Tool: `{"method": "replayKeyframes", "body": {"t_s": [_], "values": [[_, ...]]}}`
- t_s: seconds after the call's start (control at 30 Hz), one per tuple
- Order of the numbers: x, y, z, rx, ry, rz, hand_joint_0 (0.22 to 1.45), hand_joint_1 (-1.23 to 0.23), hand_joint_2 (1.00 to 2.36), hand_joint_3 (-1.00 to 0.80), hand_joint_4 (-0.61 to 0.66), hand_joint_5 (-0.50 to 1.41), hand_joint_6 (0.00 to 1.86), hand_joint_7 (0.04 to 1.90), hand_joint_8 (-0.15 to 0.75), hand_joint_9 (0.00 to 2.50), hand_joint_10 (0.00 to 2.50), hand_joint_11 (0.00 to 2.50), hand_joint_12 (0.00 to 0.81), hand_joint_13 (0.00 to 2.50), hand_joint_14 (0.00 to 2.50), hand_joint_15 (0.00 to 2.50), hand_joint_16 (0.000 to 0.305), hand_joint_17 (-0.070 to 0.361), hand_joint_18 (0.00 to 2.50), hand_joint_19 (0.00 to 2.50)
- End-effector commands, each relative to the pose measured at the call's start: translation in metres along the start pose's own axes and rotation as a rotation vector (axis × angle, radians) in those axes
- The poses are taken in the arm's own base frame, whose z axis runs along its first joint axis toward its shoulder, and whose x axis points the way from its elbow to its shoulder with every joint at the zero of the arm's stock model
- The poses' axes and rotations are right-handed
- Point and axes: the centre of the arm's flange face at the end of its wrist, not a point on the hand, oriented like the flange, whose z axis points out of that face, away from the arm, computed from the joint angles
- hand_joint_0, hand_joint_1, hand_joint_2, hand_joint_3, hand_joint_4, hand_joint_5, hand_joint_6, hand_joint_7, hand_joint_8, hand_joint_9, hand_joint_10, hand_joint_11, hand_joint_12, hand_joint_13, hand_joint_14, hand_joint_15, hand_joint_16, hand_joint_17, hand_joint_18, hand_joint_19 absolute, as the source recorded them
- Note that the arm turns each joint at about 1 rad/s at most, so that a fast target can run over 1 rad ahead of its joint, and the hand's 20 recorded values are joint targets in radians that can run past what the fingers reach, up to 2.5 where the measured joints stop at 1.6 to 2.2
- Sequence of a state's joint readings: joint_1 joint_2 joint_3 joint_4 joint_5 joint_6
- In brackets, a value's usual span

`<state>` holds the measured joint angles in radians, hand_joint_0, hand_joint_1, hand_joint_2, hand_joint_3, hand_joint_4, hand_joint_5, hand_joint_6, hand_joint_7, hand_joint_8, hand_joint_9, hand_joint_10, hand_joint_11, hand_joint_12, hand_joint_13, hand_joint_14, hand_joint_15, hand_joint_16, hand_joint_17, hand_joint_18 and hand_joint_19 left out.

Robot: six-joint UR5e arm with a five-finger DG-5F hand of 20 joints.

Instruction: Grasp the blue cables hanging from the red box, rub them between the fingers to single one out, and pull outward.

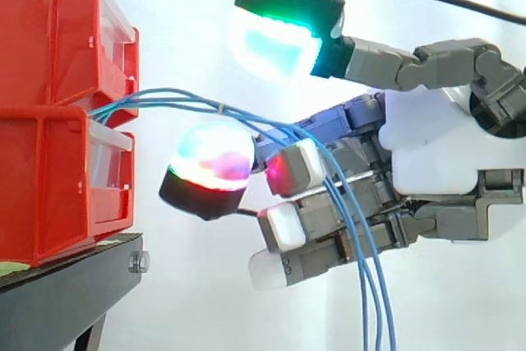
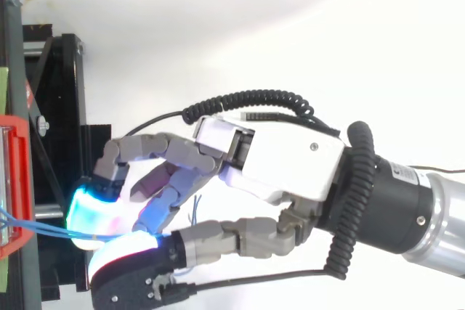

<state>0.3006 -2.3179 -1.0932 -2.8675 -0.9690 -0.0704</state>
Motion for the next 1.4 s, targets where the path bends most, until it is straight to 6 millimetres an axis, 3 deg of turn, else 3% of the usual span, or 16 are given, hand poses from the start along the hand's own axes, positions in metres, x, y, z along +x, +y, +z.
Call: {"method": "replayKeyframes", "body": {"t_s": [0.0, 0.33, 0.5, 0.7, 0.83, 1.07, 1.37], "values": [[-0.006, 0.017, -0.002, 0.058, -0.007, 0.004, 0.64, -0.61, 1.01, -0.41, 0.22, -0.14, 0.50, 1.18, 0.279, 1.19, 0.02, 1.08, 0.339, 1.09, 0.03, 0.72, 0.037, 0.083, 0.64, 0.42], [-0.011, 0.019, -0.009, 0.128, -0.007, 0.002, 0.65, -0.67, 1.01, -0.38, 0.14, -0.16, 0.64, 1.00, 0.261, 1.24, 0.02, 1.14, 0.332, 1.09, 0.03, 0.73, 0.037, 0.083, 0.64, 0.44], [-0.006, 0.030, -0.005, 0.109, -0.001, 0.003, 0.66, -0.69, 1.01, -0.38, 0.13, -0.16, 0.66, 0.96, 0.253, 1.24, 0.02, 1.16, 0.330, 1.07, 0.03, 0.72, 0.037, 0.083, 0.64, 0.44], [-0.004, 0.027, -0.008, 0.112, -0.010, -0.044, 0.65, -0.70, 1.01, -0.36, 0.12, -0.16, 0.68, 0.94, 0.255, 1.26, 0.02, 1.16, 0.326, 1.07, 0.03, 0.72, 0.037, 0.083, 0.65, 0.45], [-0.002, 0.026, -0.009, 0.117, -0.005, -0.050, 0.65, -0.72, 1.02, -0.23, 0.10, -0.19, 0.82, 0.79, 0.250, 1.24, 0.02, 1.21, 0.333, 1.06, 0.03, 0.72, 0.037, 0.084, 0.65, 0.45], [0.002, 0.027, -0.011, 0.115, -0.001, -0.050, 0.64, -0.73, 1.02, -0.13, 0.11, -0.19, 0.86, 0.77, 0.263, 1.22, 0.02, 1.22, 0.336, 1.05, 0.03, 0.71, 0.039, 0.088, 0.67, 0.46], [0.006, 0.027, -0.013, 0.114, 0.005, -0.046, 0.62, -0.72, 1.00, -0.44, 0.12, -0.16, 0.91, 0.86, 0.274, 1.29, 0.02, 1.25, 0.337, 1.05, 0.03, 0.71, 0.038, 0.085, 0.69, 0.46]]}}
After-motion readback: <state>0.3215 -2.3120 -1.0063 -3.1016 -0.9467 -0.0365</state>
